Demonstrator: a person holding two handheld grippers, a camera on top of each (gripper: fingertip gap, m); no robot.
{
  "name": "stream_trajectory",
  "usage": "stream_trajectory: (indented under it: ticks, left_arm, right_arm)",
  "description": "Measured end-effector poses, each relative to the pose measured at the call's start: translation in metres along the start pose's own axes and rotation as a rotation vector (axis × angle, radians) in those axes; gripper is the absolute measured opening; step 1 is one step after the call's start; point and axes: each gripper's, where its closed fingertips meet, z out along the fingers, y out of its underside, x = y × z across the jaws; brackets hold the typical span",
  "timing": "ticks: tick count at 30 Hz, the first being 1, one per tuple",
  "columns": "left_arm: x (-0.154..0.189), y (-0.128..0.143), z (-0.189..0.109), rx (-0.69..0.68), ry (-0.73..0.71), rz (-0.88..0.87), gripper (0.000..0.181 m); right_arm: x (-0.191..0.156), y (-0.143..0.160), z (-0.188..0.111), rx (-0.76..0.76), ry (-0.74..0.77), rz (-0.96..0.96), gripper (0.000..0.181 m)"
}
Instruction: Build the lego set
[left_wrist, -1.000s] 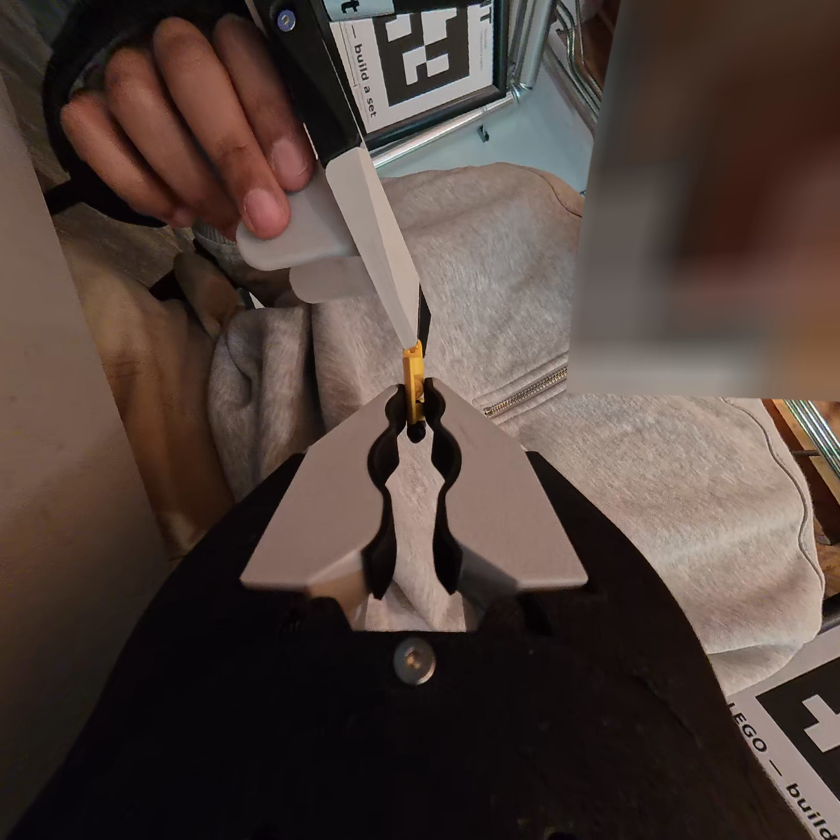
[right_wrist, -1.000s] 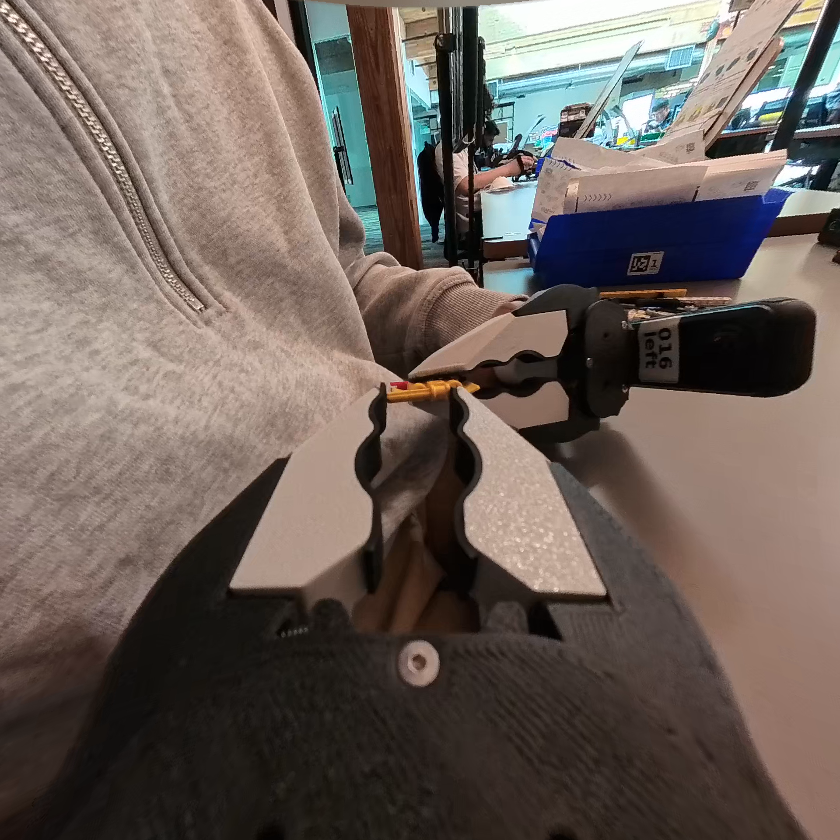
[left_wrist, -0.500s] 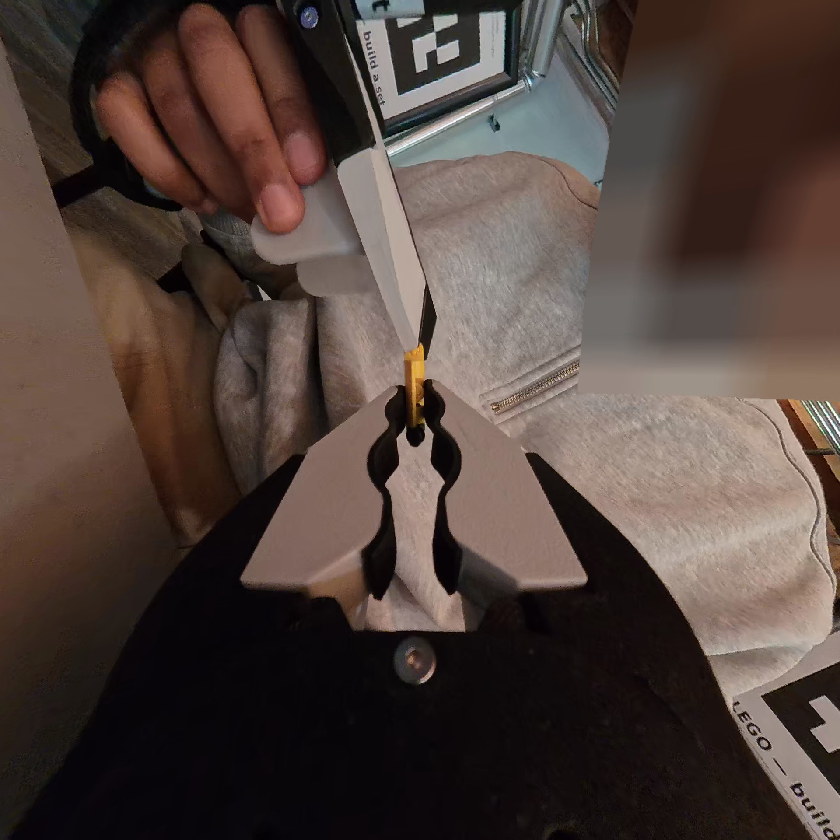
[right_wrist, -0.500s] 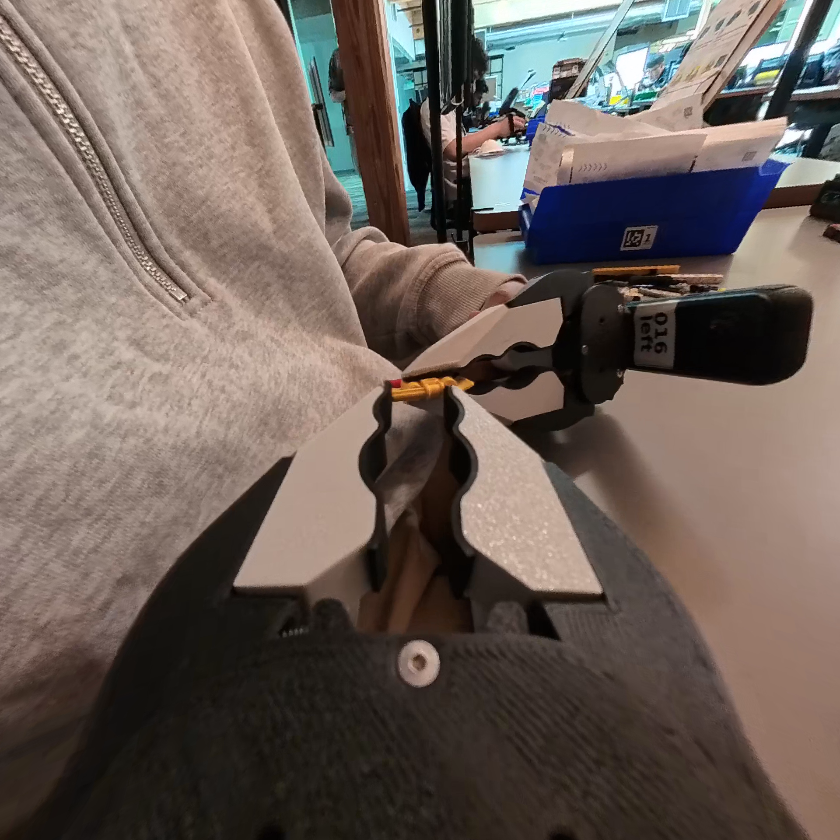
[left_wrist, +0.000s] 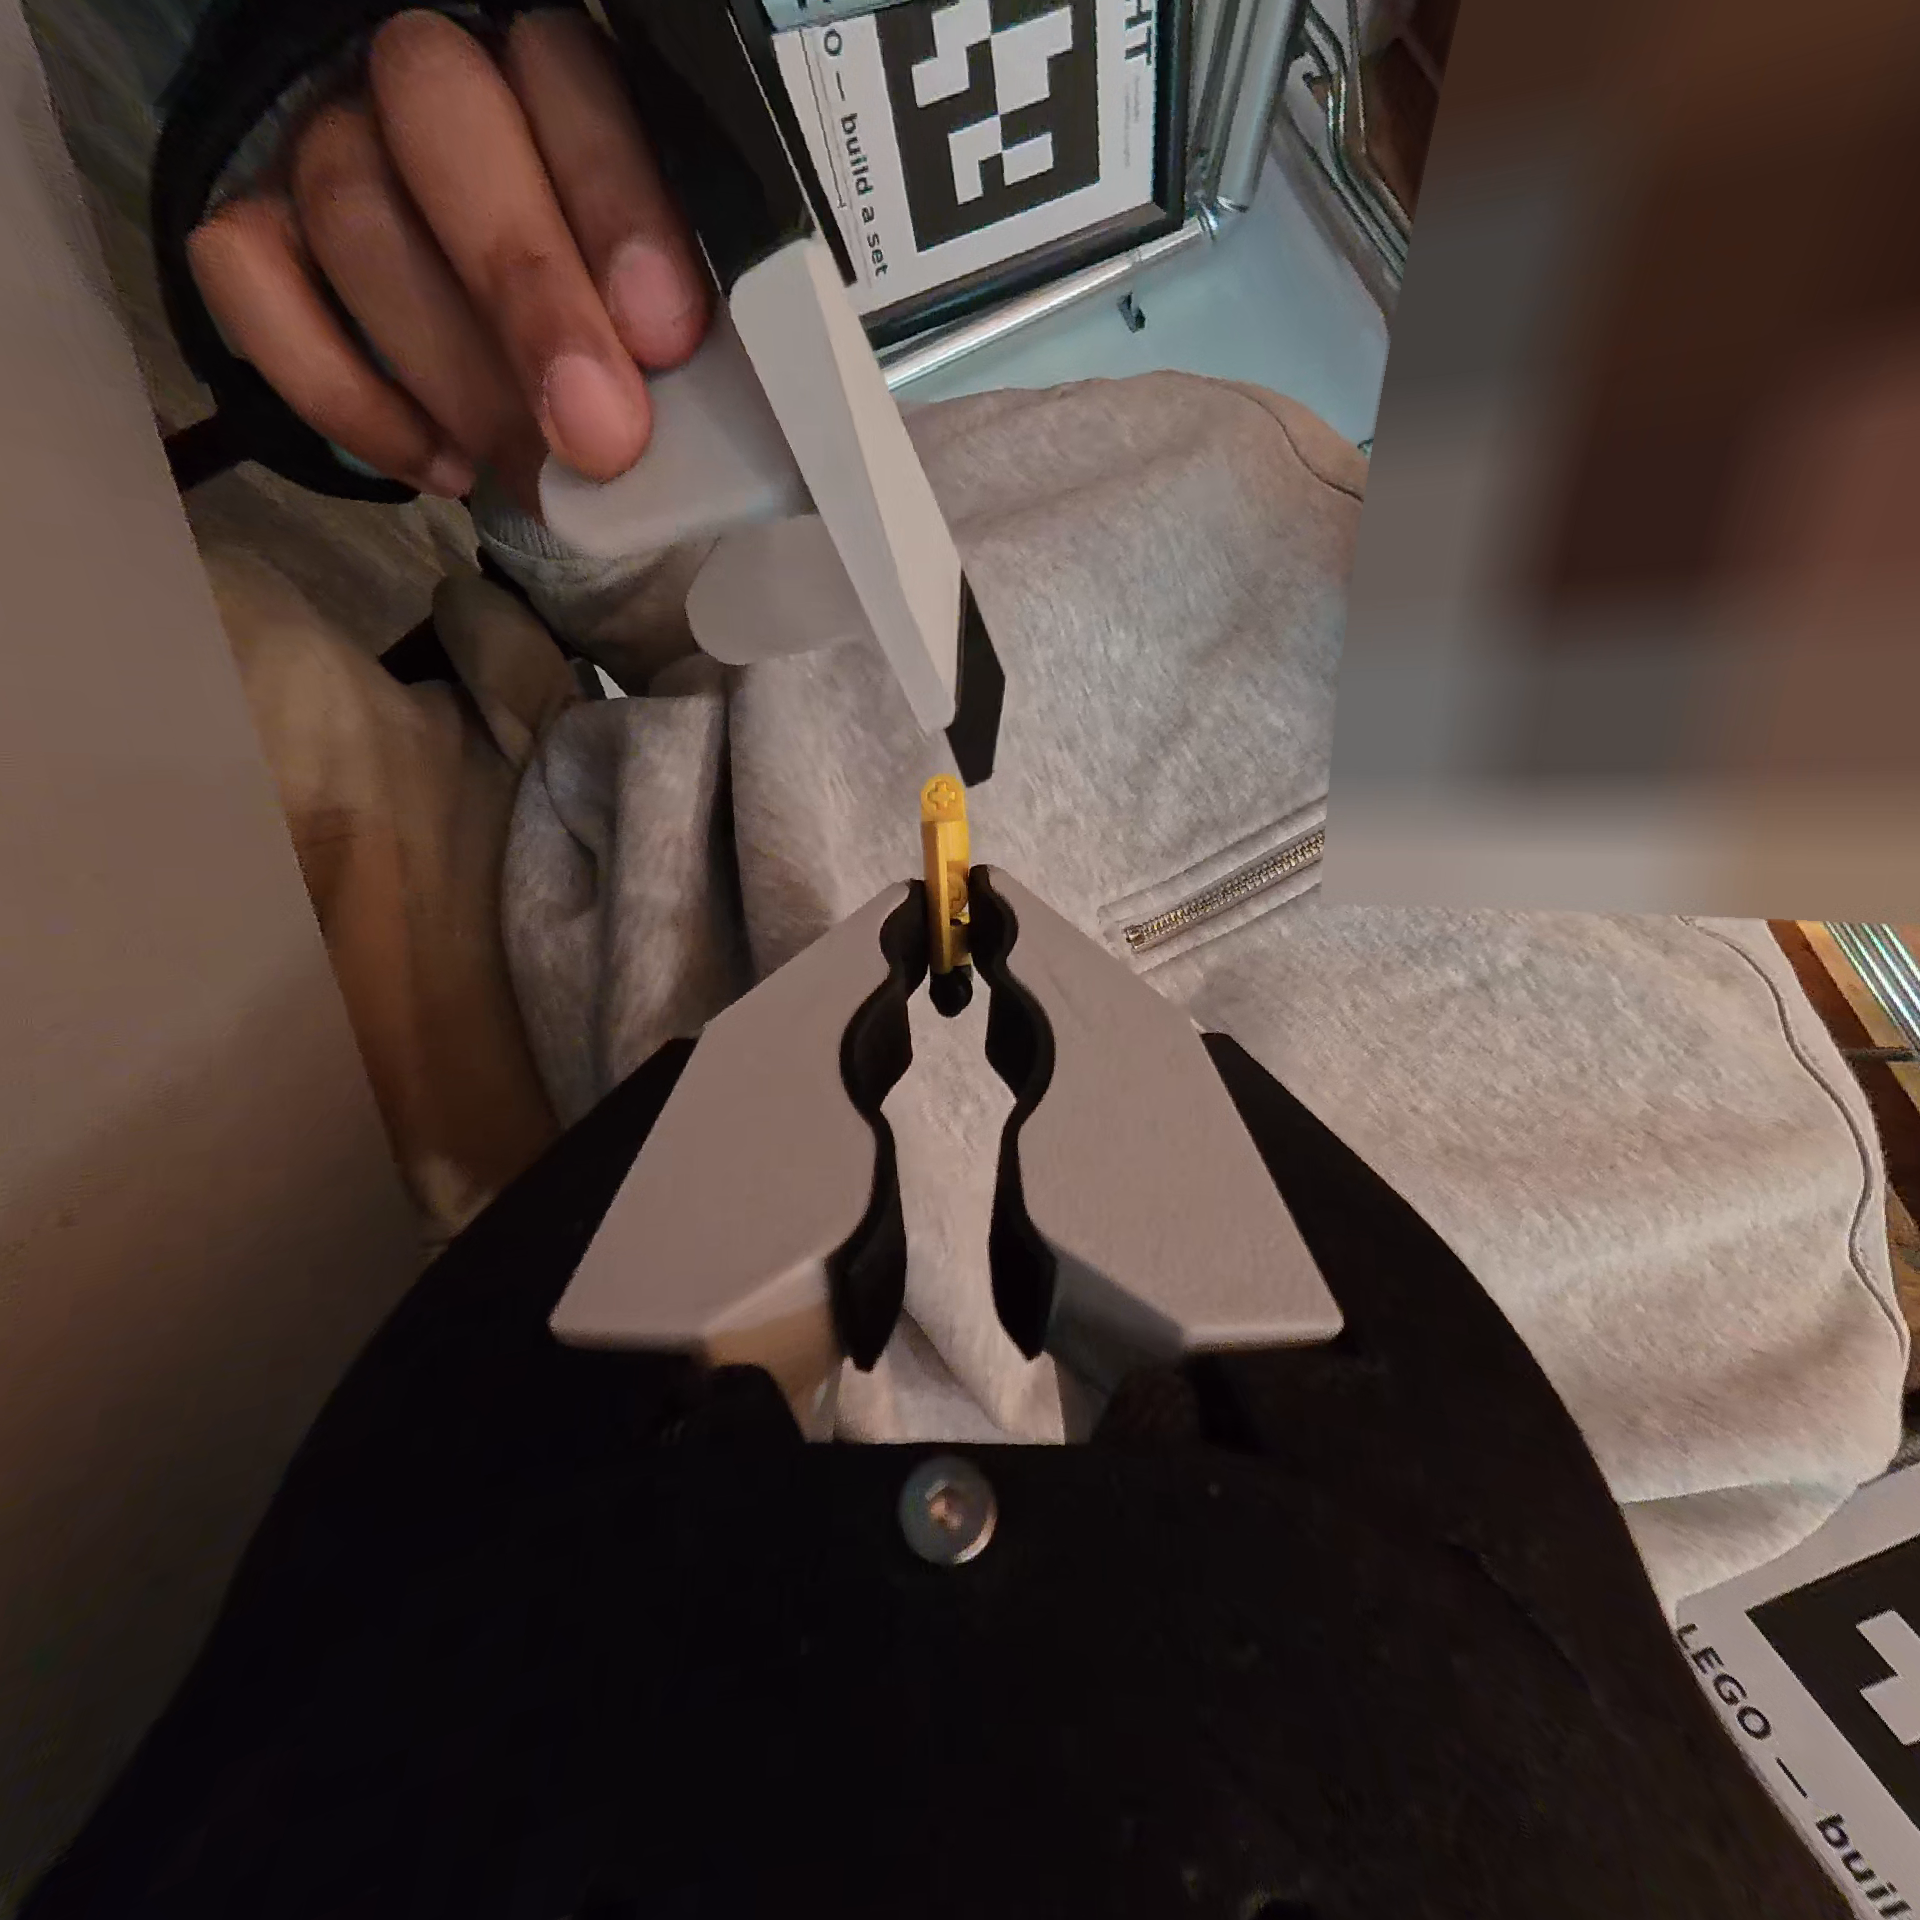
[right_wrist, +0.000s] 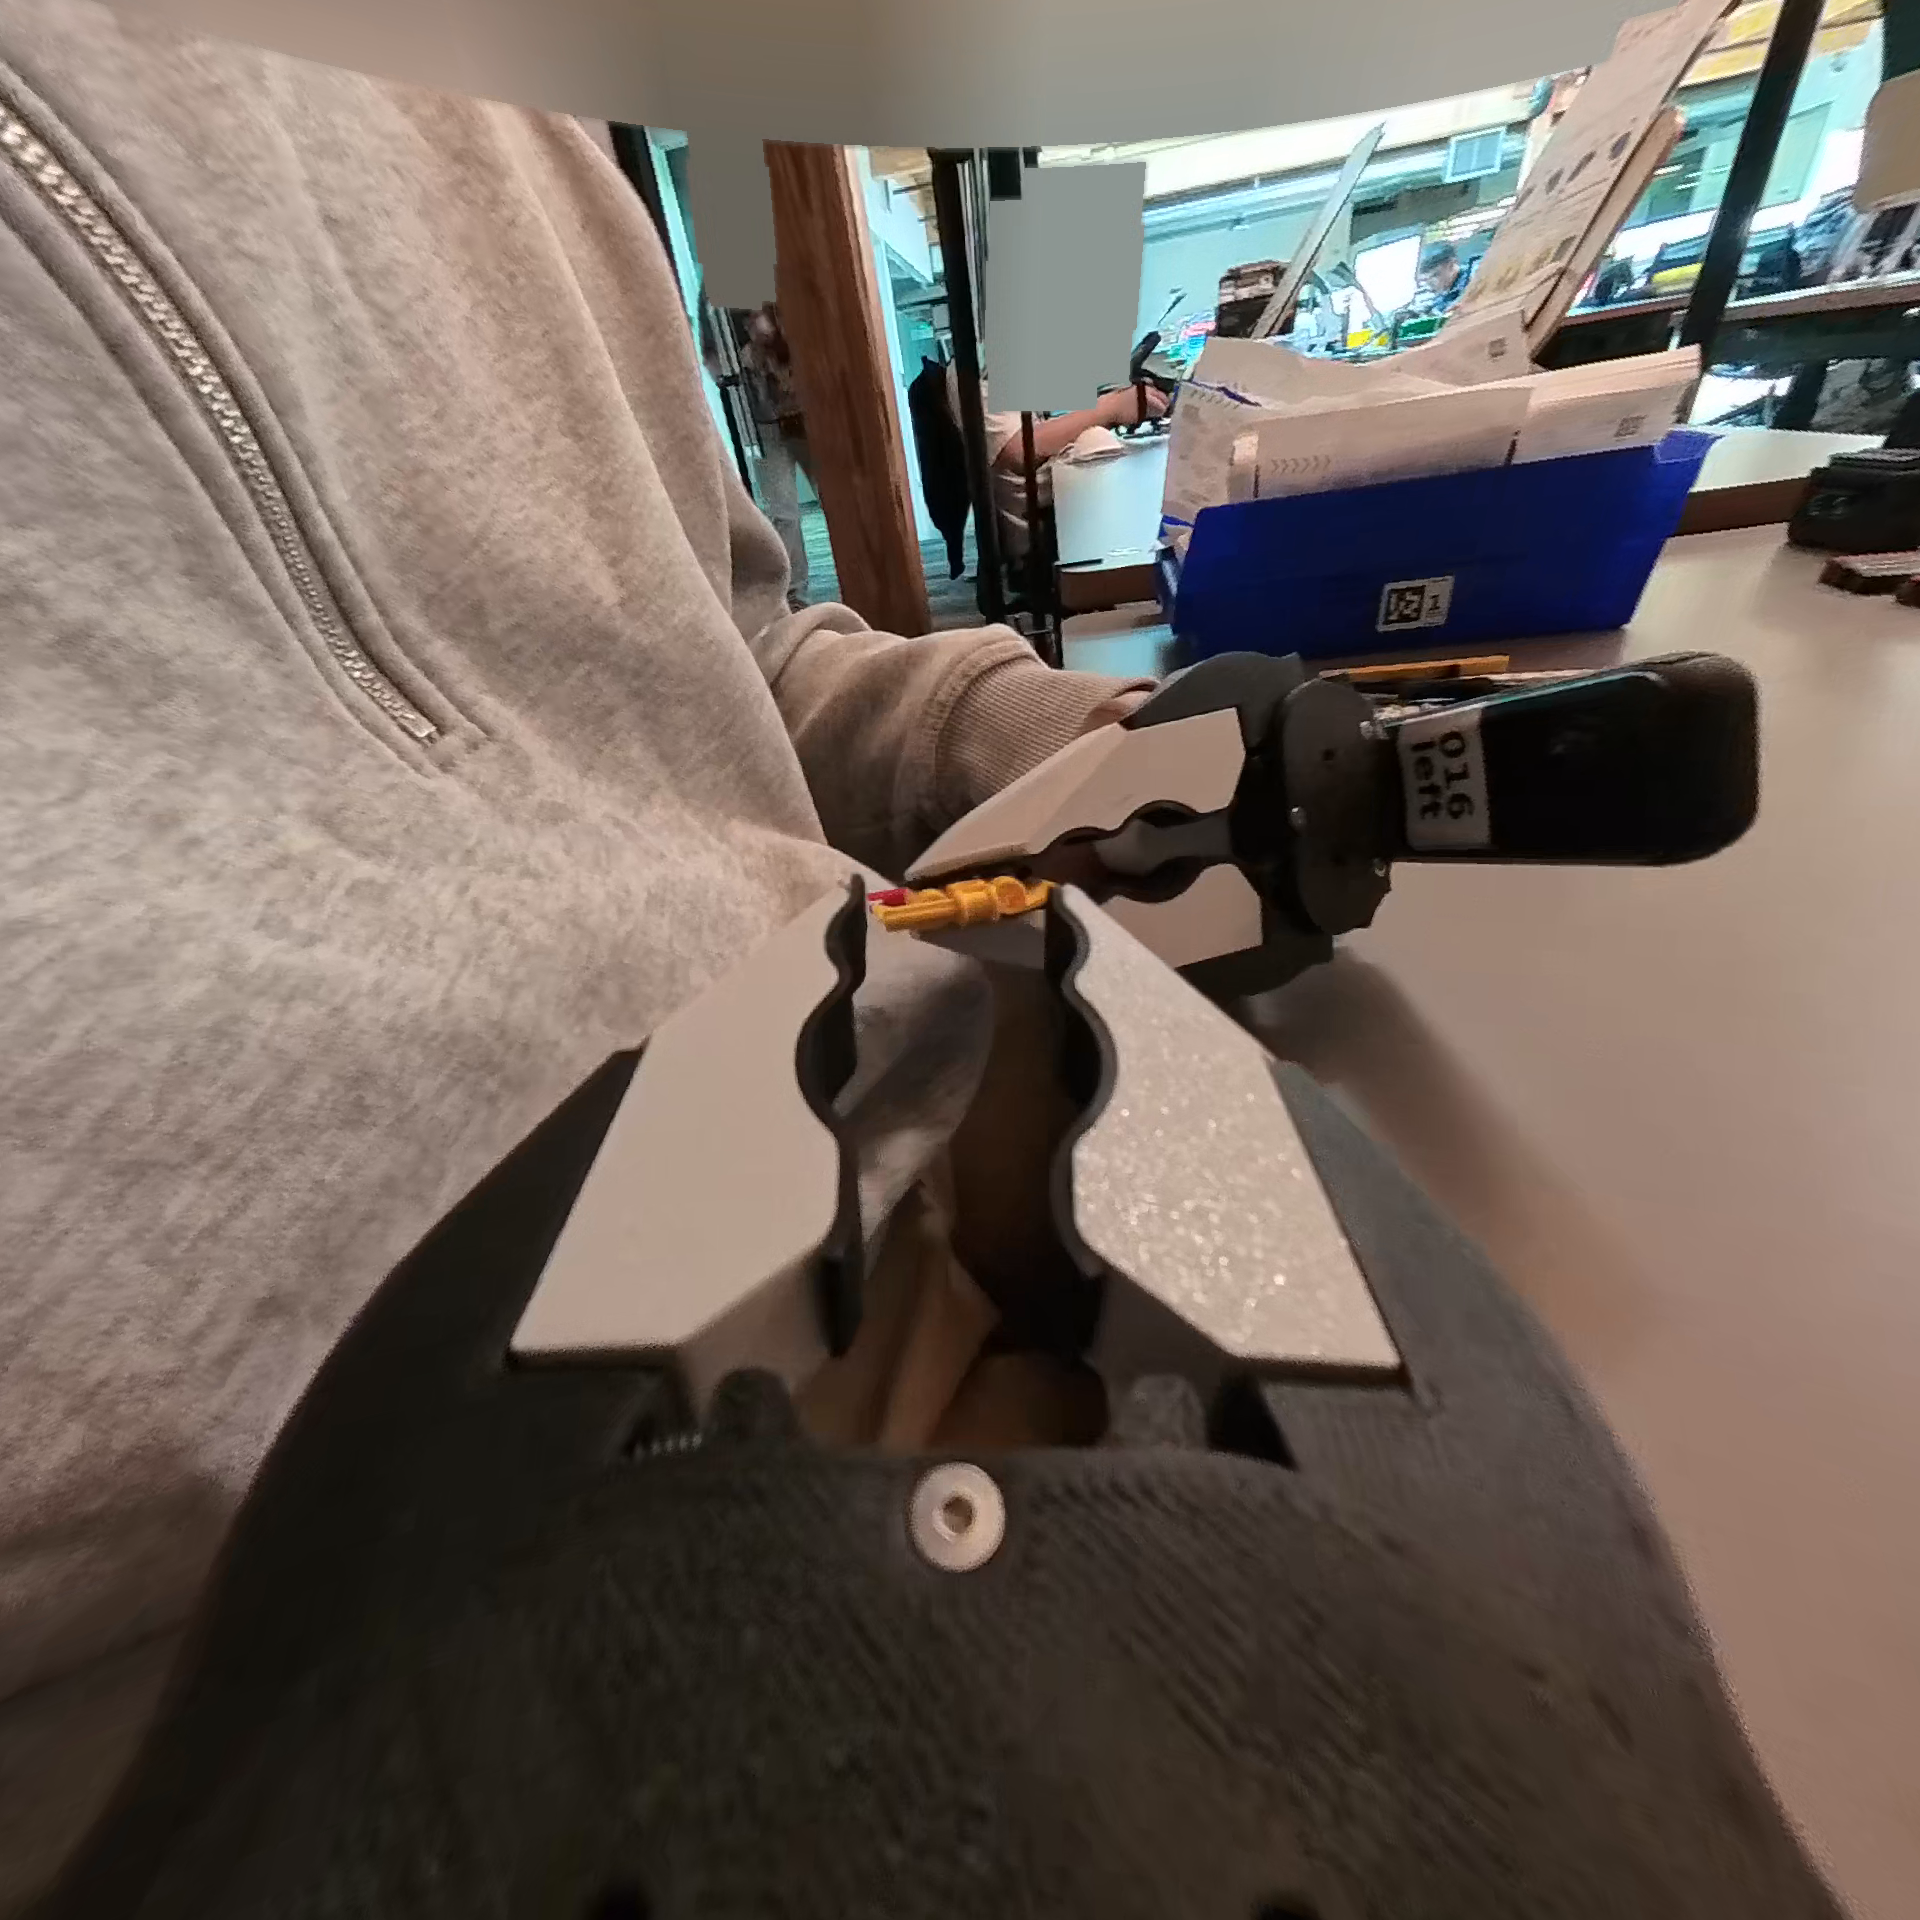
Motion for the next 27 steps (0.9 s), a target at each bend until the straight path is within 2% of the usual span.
stream_trajectory:
  ticks: [7,27]
  left_arm:
    - [0.0,0.0003,0.0011,-0.003,0.003,-0.003,0.005]
    - [-0.0029,-0.0033,-0.0008,0.02,-0.004,-0.022,0.004]
  right_arm:
    - [-0.0056,0.007,0.0046,-0.042,-0.018,-0.025,0.022]
    - [-0.0025,0.0086,0.003,-0.092,0.021,-0.03,0.02]
